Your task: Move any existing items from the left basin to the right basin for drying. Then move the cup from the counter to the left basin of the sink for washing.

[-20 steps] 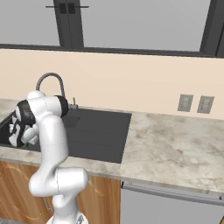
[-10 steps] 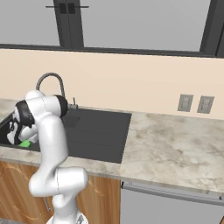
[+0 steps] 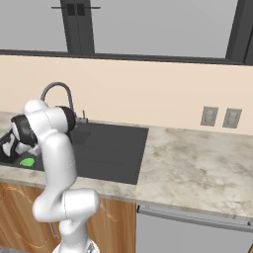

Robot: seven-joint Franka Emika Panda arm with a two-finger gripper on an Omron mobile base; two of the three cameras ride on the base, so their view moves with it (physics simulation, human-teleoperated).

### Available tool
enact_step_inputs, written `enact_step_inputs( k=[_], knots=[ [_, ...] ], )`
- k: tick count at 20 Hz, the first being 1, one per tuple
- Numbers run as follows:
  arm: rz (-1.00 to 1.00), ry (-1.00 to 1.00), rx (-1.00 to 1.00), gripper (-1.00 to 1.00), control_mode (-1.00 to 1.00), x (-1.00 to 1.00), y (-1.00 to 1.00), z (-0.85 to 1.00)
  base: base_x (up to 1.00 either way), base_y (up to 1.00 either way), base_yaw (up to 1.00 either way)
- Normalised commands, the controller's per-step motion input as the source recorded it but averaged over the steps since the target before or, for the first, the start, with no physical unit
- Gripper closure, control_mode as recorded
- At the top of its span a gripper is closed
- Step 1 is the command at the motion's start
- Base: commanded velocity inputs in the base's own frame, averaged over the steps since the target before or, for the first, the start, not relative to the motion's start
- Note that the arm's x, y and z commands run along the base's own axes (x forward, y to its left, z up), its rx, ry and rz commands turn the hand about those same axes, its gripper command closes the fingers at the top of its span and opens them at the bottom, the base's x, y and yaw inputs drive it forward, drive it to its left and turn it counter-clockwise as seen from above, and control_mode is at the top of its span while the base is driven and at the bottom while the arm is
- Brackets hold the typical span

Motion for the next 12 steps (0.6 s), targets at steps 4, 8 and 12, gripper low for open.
enact_step_inputs(
  k=[4,8,12],
  knots=[
    [-0.06,0.0,-0.02,-1.0,-1.0,0.0,0.0,0.54,0.0,0.0,0.0],
    [-0.04,0.0,-0.03,-1.0,-1.0,0.0,0.0,0.53,0.0,0.0,0.0],
    [-0.04,0.0,-0.03,-1.0,-1.0,0.0,0.05,0.47,0.0,0.0,0.0]
  ],
)
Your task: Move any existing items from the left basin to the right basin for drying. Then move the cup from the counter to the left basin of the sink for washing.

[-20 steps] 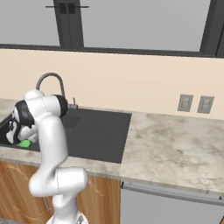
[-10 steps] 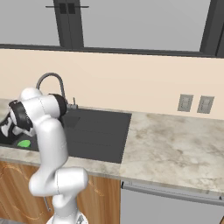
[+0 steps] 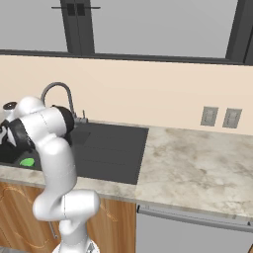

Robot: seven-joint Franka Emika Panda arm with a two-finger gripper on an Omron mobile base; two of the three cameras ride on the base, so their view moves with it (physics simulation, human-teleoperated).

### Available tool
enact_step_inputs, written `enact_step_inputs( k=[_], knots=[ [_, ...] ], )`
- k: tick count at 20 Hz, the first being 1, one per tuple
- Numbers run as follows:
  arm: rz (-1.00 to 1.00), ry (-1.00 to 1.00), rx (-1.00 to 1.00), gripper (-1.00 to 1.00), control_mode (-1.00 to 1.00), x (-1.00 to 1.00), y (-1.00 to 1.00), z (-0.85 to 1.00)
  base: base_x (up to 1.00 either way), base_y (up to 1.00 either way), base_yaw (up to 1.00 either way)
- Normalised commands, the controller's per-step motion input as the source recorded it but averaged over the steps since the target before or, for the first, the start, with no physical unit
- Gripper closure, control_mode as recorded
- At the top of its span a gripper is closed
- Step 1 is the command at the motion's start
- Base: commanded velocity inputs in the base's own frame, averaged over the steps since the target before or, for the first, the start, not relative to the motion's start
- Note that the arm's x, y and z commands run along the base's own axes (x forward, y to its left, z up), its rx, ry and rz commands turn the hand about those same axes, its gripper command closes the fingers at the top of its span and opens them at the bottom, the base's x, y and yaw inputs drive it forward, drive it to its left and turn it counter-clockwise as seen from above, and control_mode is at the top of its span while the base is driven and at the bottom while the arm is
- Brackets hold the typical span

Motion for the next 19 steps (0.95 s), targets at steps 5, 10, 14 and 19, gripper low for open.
enact_step_inputs(
  k=[5,10,14,19],
  knots=[
    [-0.03,0.01,0.0,-1.0,-1.0,0.0,0.1,0.46,0.0,0.0,0.0],
    [-0.03,0.0,0.0,-1.0,-1.0,0.0,0.06,0.45,0.0,0.0,0.0],
    [-0.02,0.0,0.0,-1.0,-1.0,-0.07,0.07,0.45,0.0,0.0,0.0],
    [-0.02,0.0,0.0,-1.0,-1.0,-0.16,0.12,0.43,0.0,0.0,0.0]
  ],
)
